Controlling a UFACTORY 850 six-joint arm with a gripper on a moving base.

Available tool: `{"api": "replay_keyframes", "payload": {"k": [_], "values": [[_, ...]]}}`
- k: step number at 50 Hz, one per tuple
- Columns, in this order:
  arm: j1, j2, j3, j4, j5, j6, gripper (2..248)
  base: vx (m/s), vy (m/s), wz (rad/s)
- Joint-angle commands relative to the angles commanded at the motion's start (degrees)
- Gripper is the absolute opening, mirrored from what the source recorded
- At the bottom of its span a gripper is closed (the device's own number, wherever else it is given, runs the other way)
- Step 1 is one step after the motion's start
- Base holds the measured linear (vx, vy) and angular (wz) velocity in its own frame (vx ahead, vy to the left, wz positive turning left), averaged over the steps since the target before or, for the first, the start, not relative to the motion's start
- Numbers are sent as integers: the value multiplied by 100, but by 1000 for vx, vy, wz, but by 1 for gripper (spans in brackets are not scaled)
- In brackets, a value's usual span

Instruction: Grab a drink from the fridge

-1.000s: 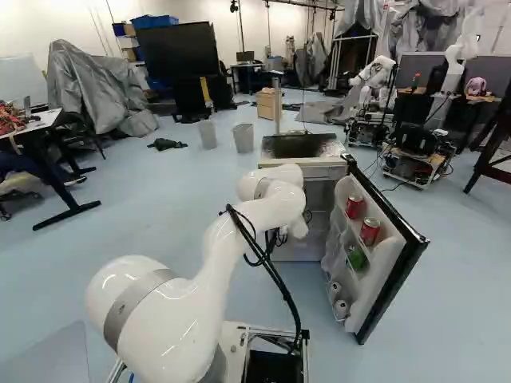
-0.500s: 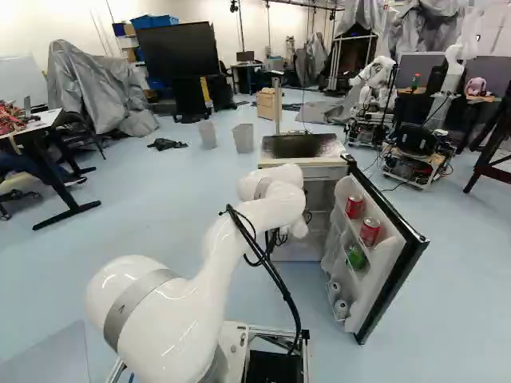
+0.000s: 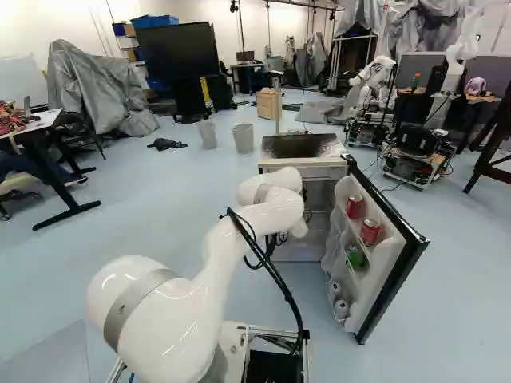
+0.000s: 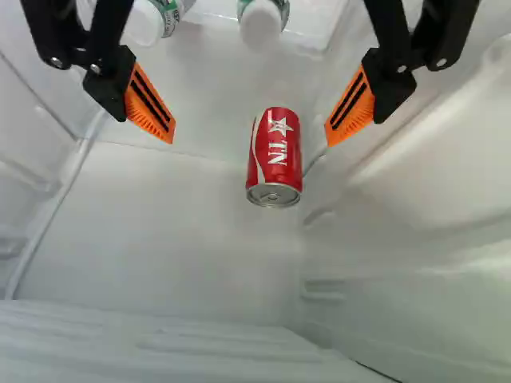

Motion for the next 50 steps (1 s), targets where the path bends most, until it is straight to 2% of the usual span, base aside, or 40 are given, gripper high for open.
{"api": "replay_keyframes", "payload": {"k": [50], "values": [[26,-250,-440,0,0,0,247,0,0,0]]}}
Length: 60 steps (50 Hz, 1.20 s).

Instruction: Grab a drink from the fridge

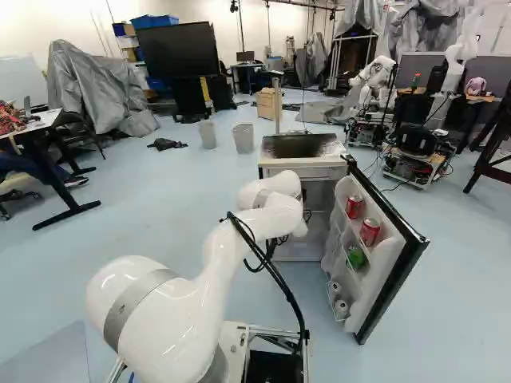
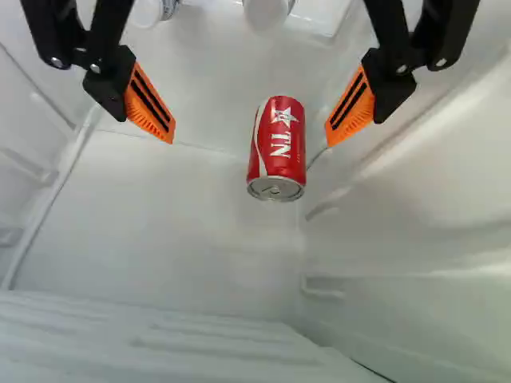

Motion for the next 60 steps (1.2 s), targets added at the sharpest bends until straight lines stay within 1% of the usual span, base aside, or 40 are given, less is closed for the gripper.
{"api": "replay_keyframes", "payload": {"k": [10,29,40,50,60], "values": [[1,113,118,0,0,0,247,0,0,0],[2,138,143,0,0,0,247,0,0,0],[4,281,285,0,0,0,247,0,0,0],[23,241,196,0,0,0,247,0,0,0],[59,130,3,0,0,0,247,0,0,0]]}}
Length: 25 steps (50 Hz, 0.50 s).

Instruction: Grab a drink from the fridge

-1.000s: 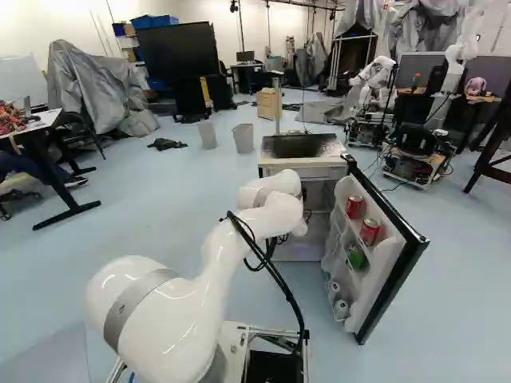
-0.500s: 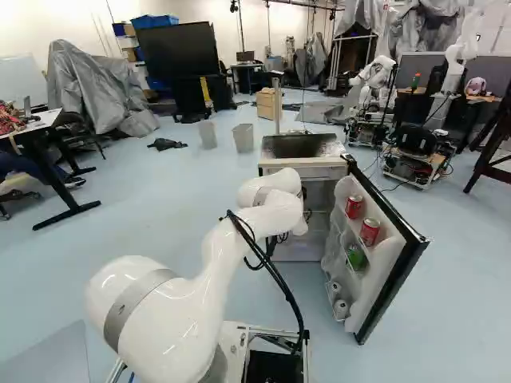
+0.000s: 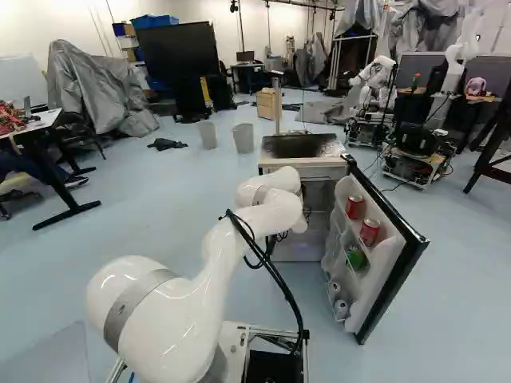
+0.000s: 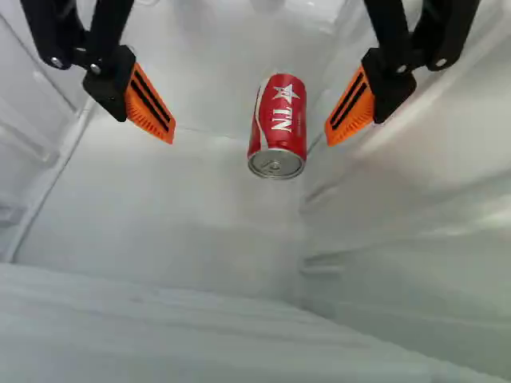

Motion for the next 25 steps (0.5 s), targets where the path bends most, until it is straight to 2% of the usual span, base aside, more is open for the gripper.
{"api": "replay_keyframes", "payload": {"k": [25], "values": [[18,-68,-118,0,0,0,246,0,0,0]]}}
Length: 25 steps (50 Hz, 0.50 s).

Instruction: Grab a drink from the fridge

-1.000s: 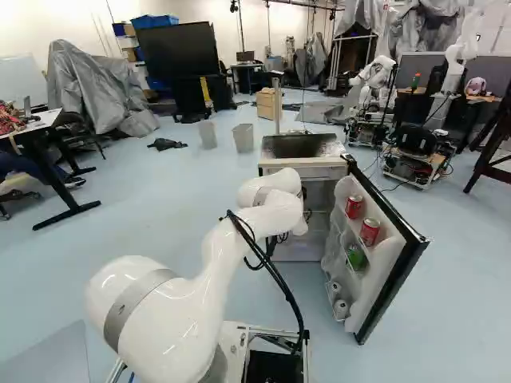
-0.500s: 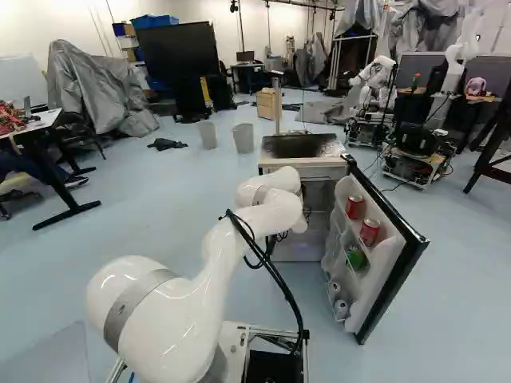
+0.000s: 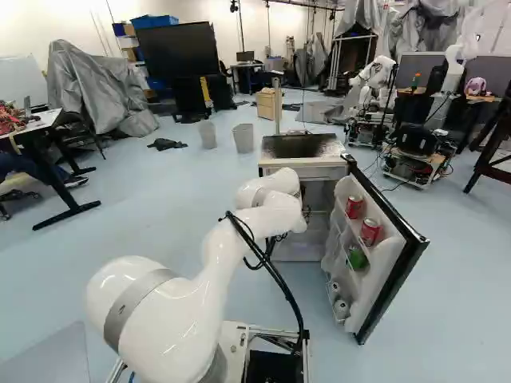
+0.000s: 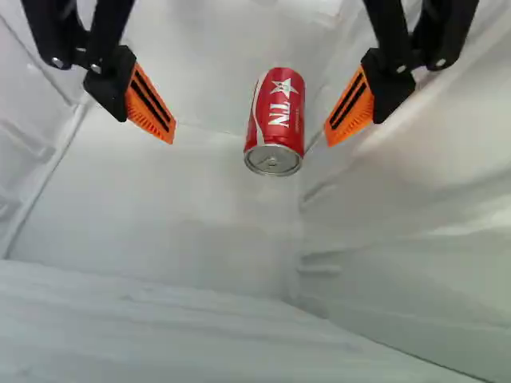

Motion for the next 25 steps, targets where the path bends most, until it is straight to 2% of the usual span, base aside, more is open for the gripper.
{"api": "replay_keyframes", "payload": {"k": [3,4,8,9,13,14,19,20,24,25], "values": [[0,0,0,0,0,0,246,0,0,0],[0,0,0,0,0,0,214,0,0,0],[0,0,0,0,0,0,214,0,0,0],[0,0,0,0,0,0,176,0,0,0],[0,0,0,0,0,0,176,0,0,0],[0,0,0,0,0,0,138,0,0,0],[0,0,0,0,0,0,138,0,0,0],[0,0,0,0,0,0,102,0,0,0],[0,0,0,0,0,0,102,0,0,0],[0,0,0,0,0,0,89,0,0,0]]}}
